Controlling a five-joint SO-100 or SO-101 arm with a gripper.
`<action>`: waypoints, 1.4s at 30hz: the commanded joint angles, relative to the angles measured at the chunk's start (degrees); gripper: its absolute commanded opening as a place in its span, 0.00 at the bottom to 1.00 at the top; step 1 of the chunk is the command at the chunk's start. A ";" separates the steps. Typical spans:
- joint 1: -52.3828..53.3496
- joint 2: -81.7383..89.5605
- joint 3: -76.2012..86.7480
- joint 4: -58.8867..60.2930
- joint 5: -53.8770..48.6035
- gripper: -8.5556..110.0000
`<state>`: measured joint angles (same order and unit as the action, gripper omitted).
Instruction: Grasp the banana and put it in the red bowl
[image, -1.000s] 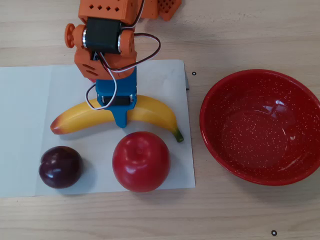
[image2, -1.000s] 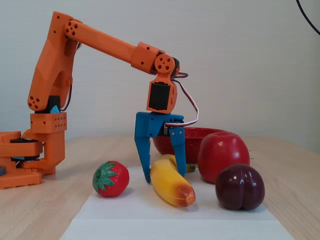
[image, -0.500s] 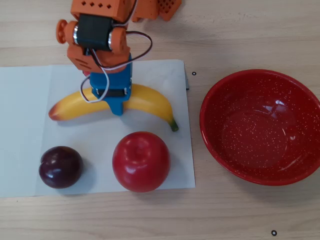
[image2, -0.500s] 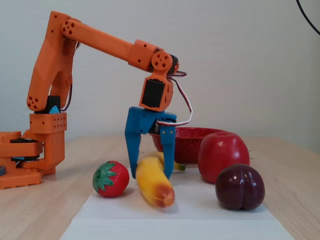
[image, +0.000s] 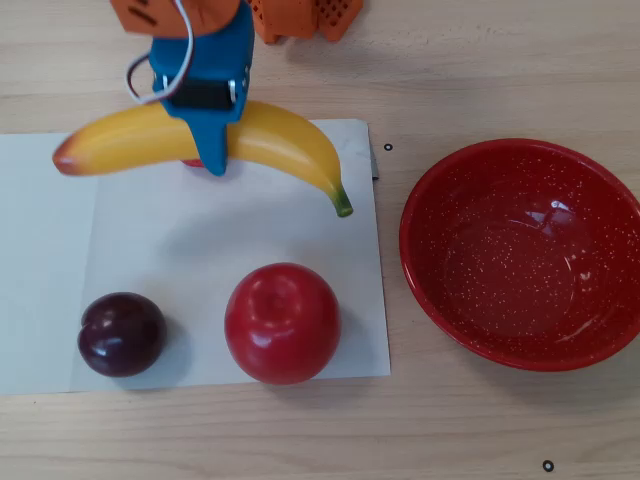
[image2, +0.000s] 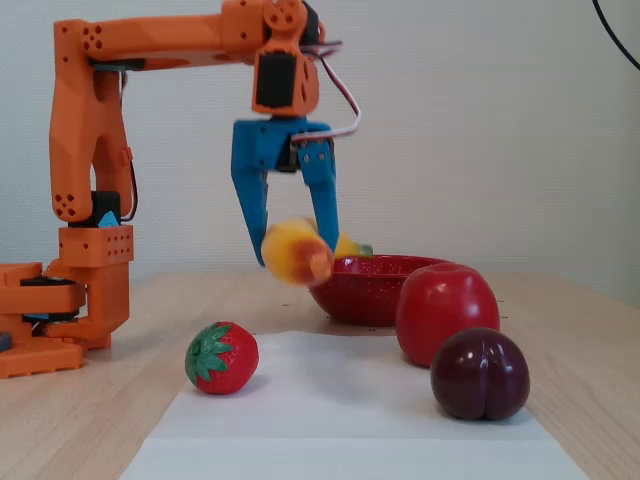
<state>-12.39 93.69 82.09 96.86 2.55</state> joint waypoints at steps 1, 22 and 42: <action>1.76 9.40 -8.35 2.11 -2.11 0.08; 27.25 10.28 -23.20 -0.18 -10.46 0.08; 48.87 6.24 -9.49 -22.32 -14.33 0.08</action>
<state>35.60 96.94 75.50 78.22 -10.55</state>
